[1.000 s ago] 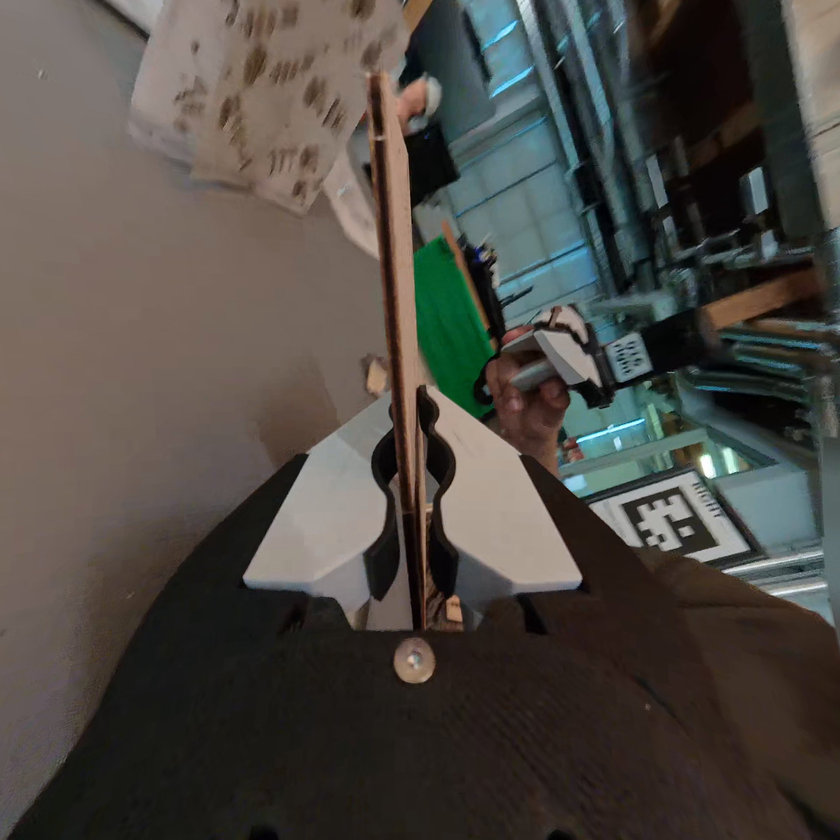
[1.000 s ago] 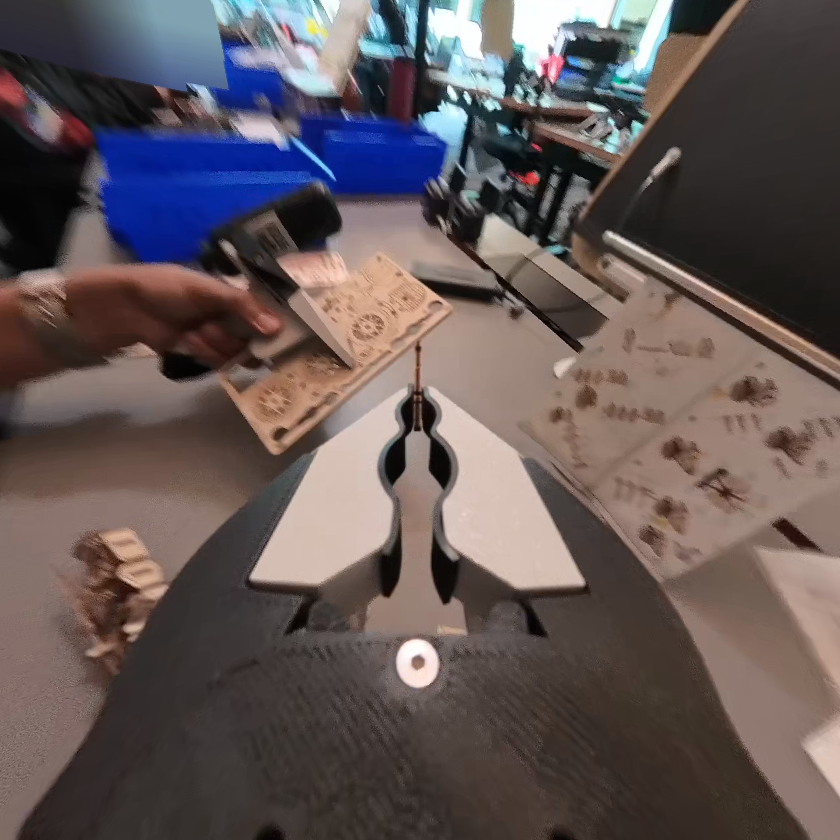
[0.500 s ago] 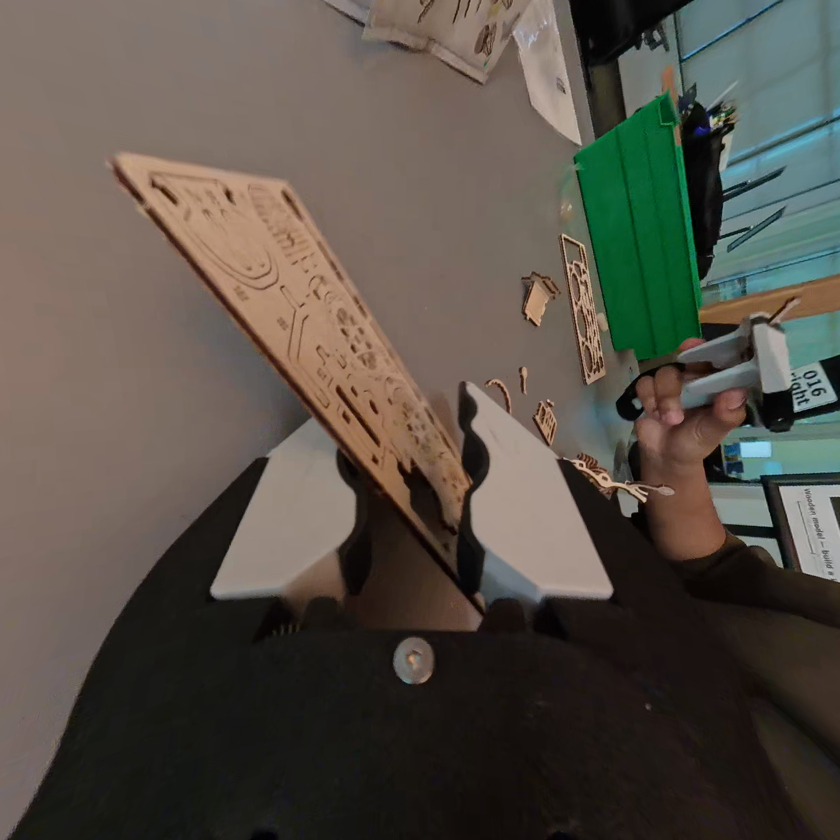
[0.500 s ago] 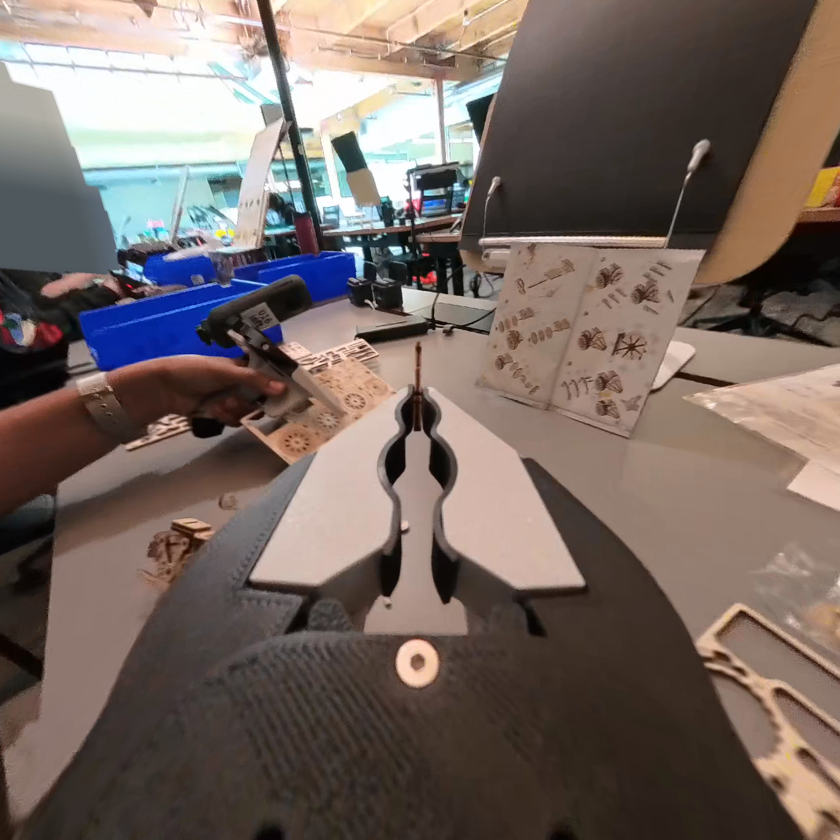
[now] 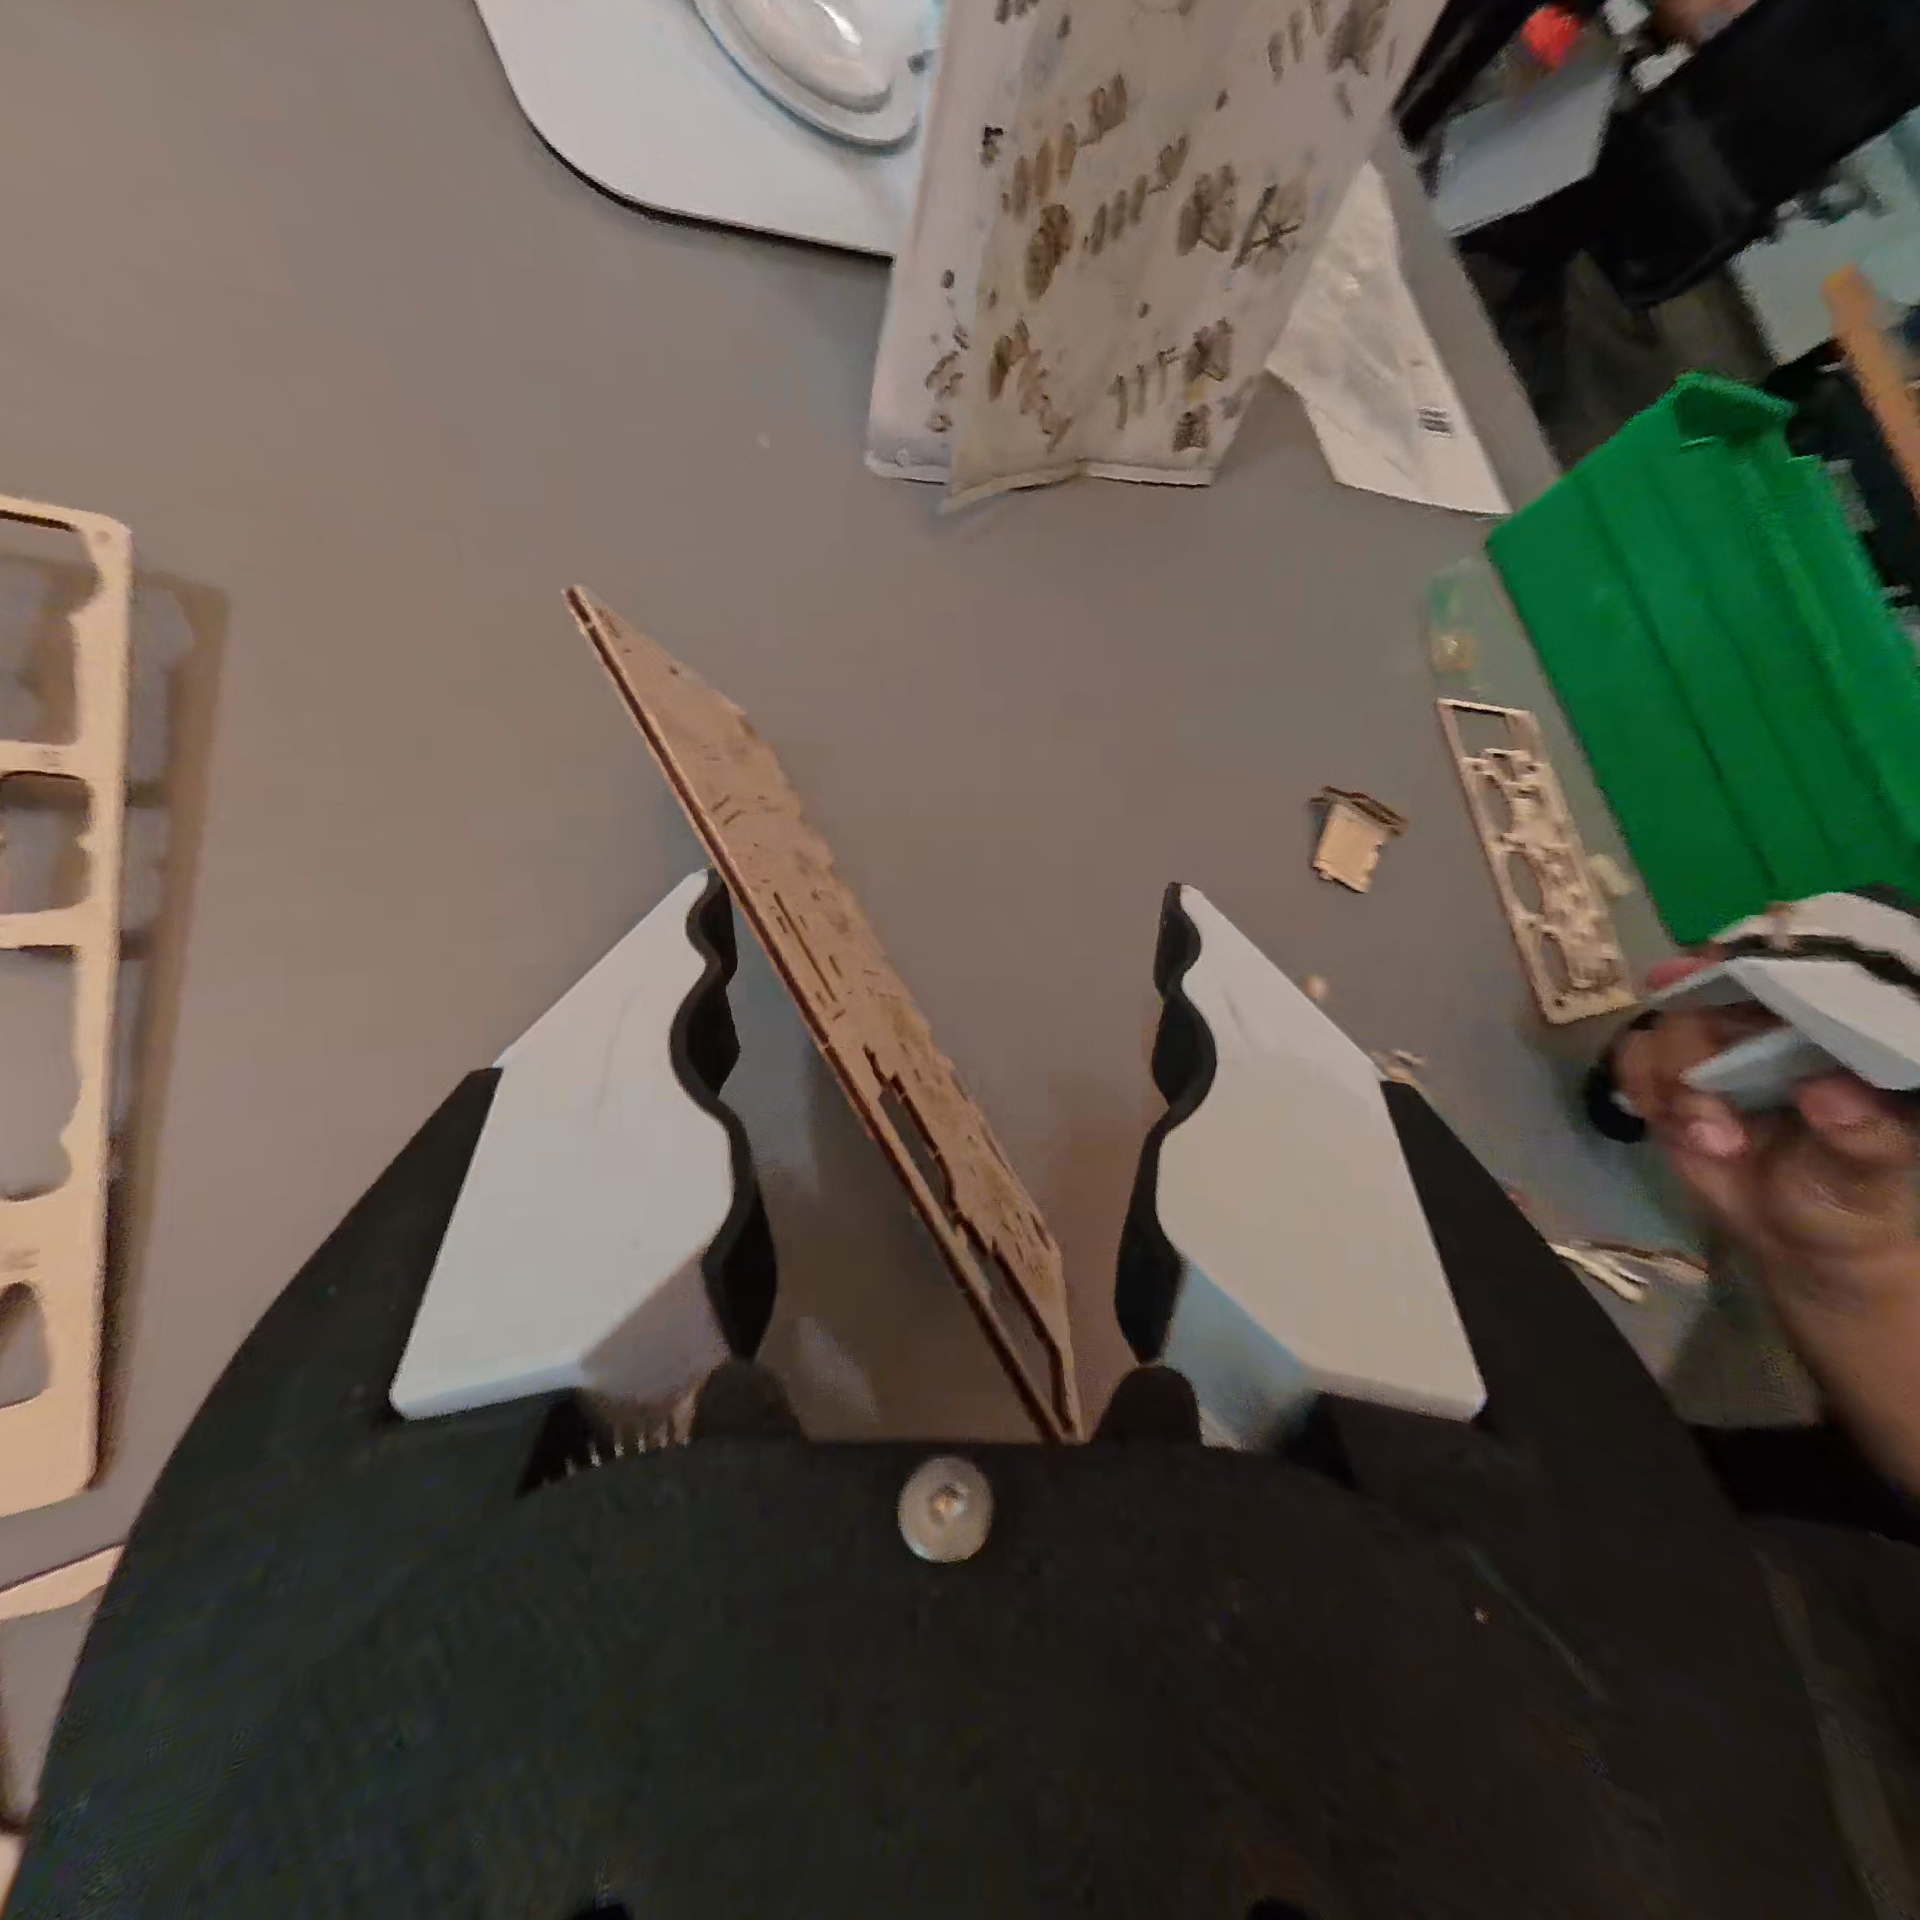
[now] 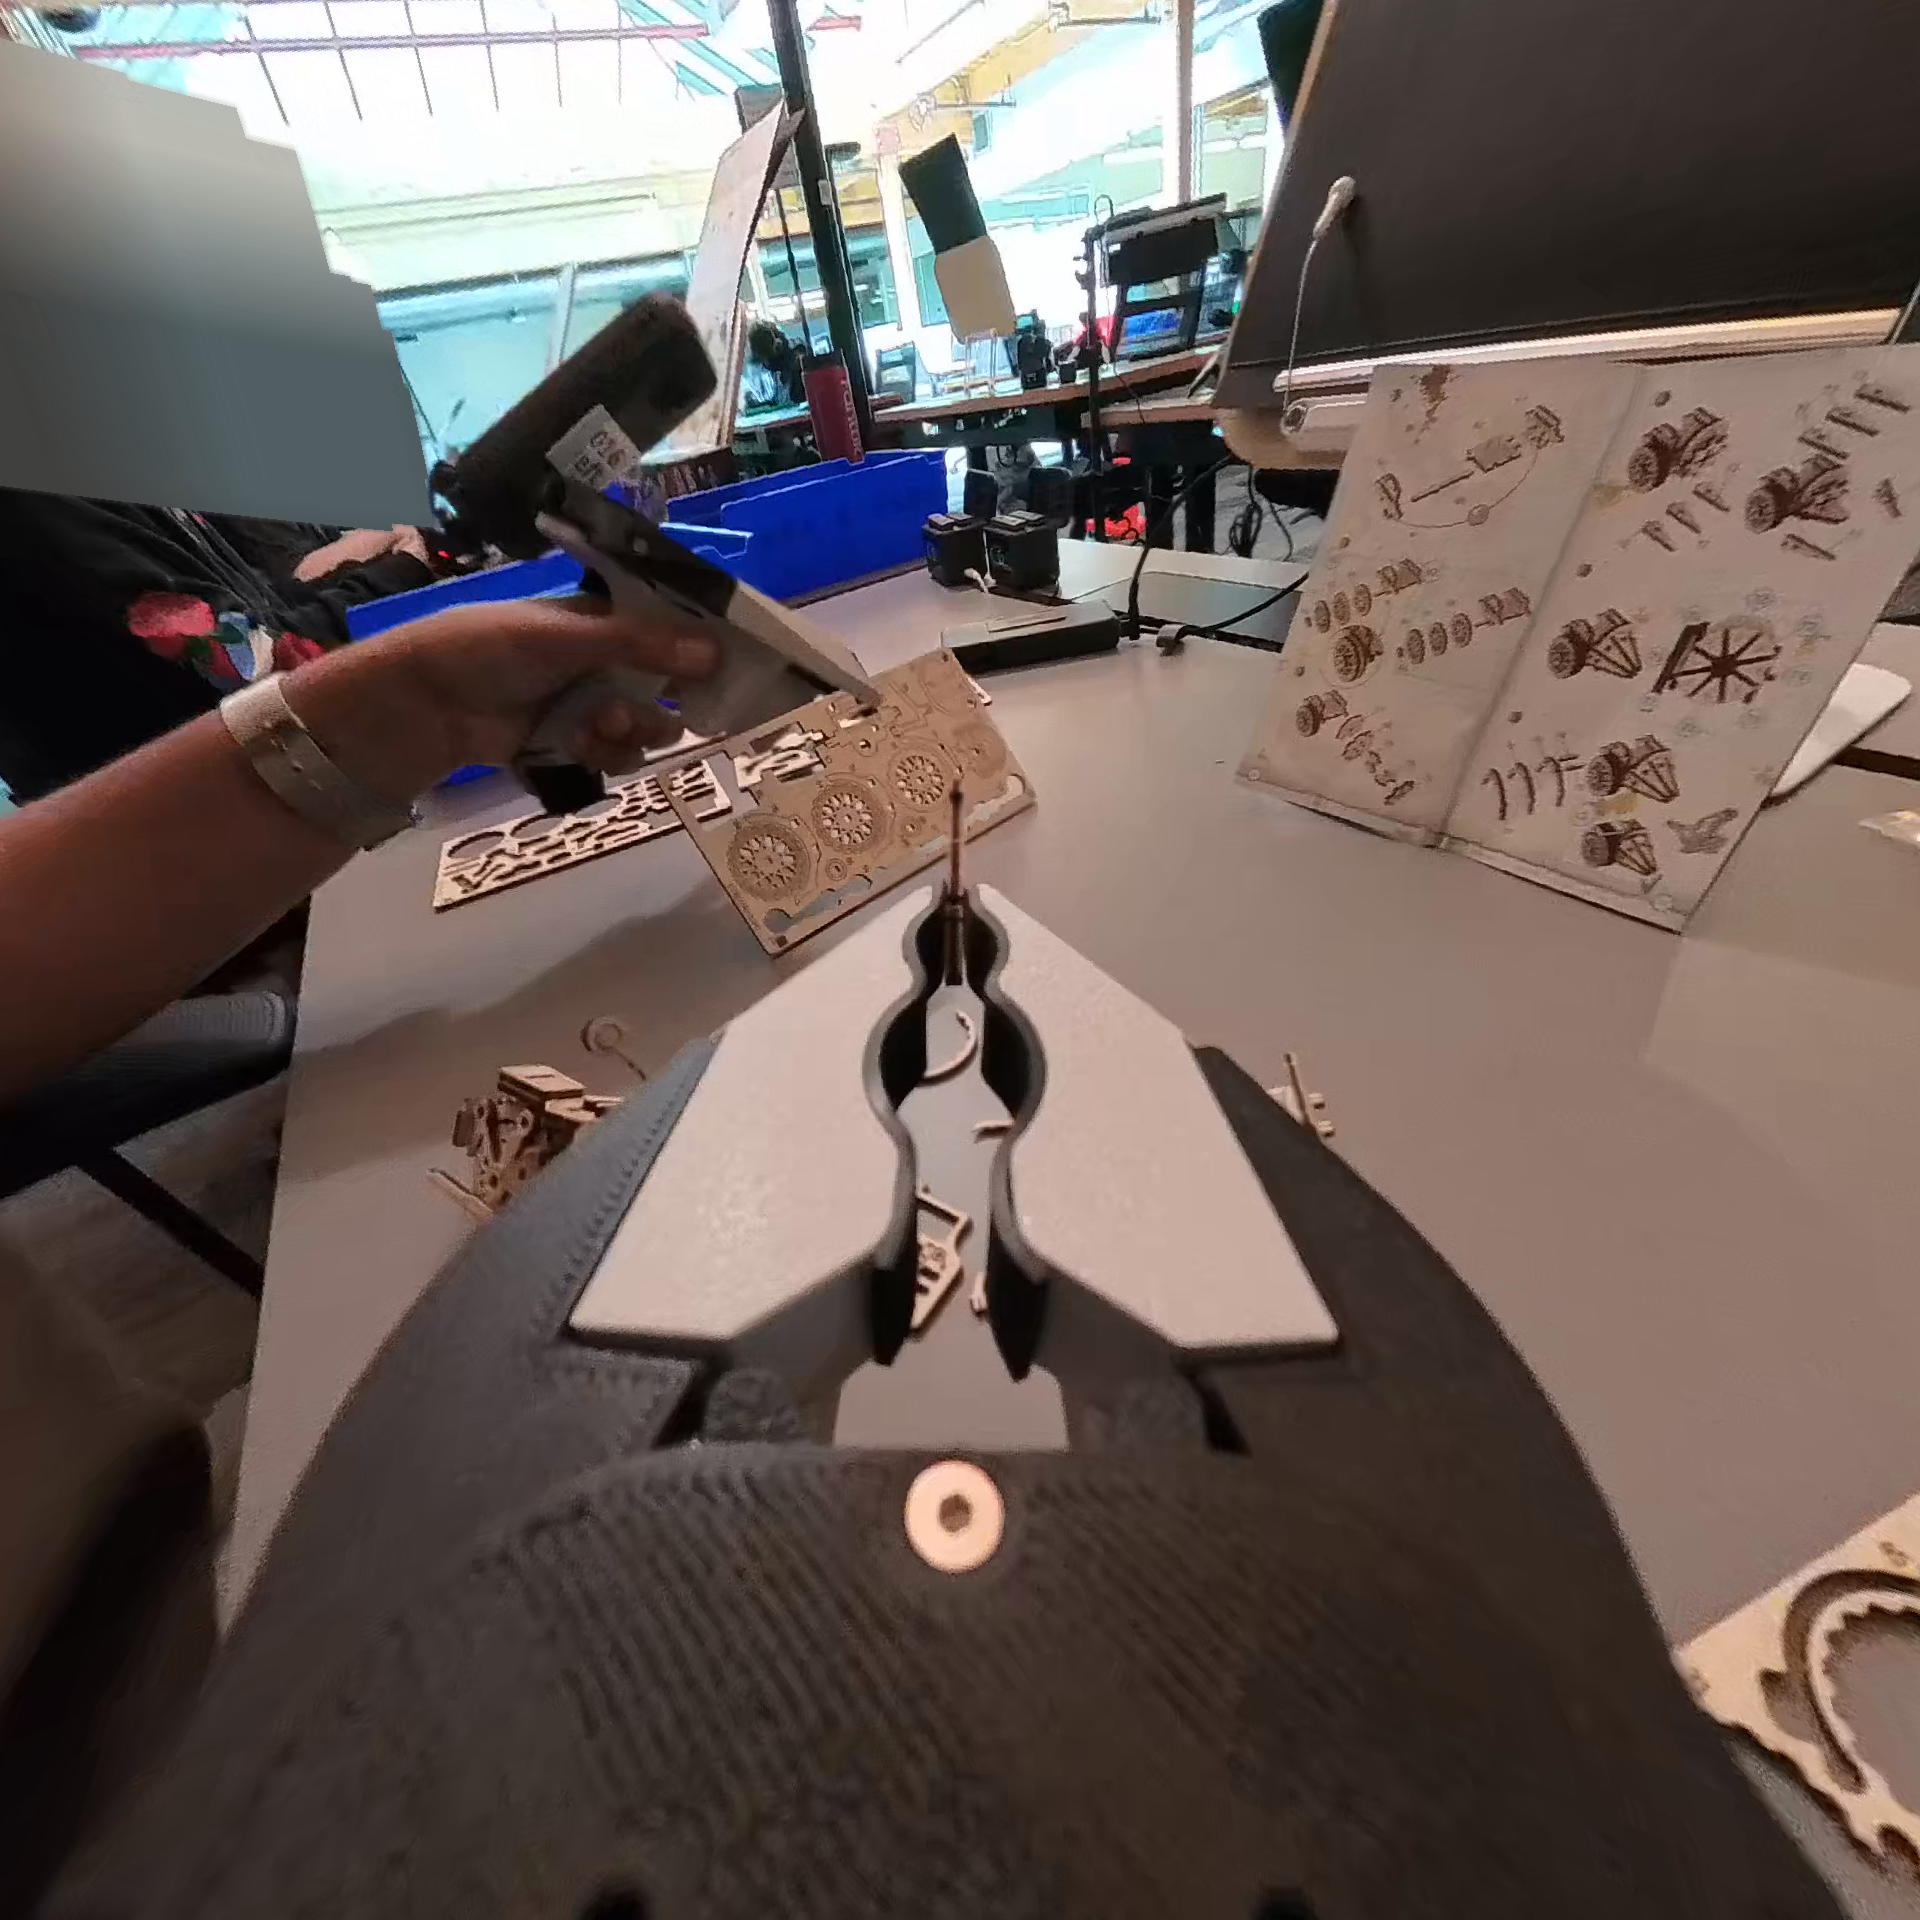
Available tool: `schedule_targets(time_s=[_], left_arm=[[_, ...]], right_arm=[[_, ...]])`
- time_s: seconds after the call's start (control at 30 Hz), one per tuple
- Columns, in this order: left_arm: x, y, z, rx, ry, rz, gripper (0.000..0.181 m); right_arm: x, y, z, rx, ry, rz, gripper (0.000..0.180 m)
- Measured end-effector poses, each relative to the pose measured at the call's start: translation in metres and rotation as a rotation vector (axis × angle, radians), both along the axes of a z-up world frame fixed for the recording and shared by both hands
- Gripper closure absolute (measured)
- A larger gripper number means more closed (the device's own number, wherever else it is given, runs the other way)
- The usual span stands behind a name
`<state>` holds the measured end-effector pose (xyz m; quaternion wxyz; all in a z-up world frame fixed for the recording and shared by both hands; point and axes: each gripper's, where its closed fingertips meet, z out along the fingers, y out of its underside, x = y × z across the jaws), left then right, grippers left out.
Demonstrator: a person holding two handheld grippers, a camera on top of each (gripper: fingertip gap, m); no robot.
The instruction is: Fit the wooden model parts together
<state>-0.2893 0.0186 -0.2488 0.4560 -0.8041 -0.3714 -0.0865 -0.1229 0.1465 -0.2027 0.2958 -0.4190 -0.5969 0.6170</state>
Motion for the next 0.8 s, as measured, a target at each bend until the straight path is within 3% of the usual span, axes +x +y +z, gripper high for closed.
schedule_targets(time_s=[0.13,0.27,0.4,0.53,0.63,0.8], left_arm=[[-0.004,-0.005,-0.031,-0.113,0.002,0.006,0.104],[-0.005,0.003,-0.037,-0.013,-0.059,0.019,0.109],[-0.017,-0.004,-0.024,0.073,-0.046,0.078,0.113],[-0.013,0.002,0.012,0.266,0.002,0.072,0.123],[0.021,0.018,0.034,0.463,0.064,-0.007,0.144],[0.082,0.044,0.032,0.592,0.05,-0.066,0.145]], right_arm=[[0.003,0.006,0.003,-0.044,-0.002,-0.005,0.178],[0.003,0.007,0.002,-0.012,0.0,-0.013,0.178],[0.002,0.004,-0.001,0.041,-0.001,-0.008,0.178],[-0.004,0.004,-0.008,0.116,0.002,-0.014,0.178],[-0.006,-0.001,-0.013,0.101,-0.018,0.01,0.178],[-0.003,-0.016,-0.013,-0.011,-0.061,0.059,0.178]])
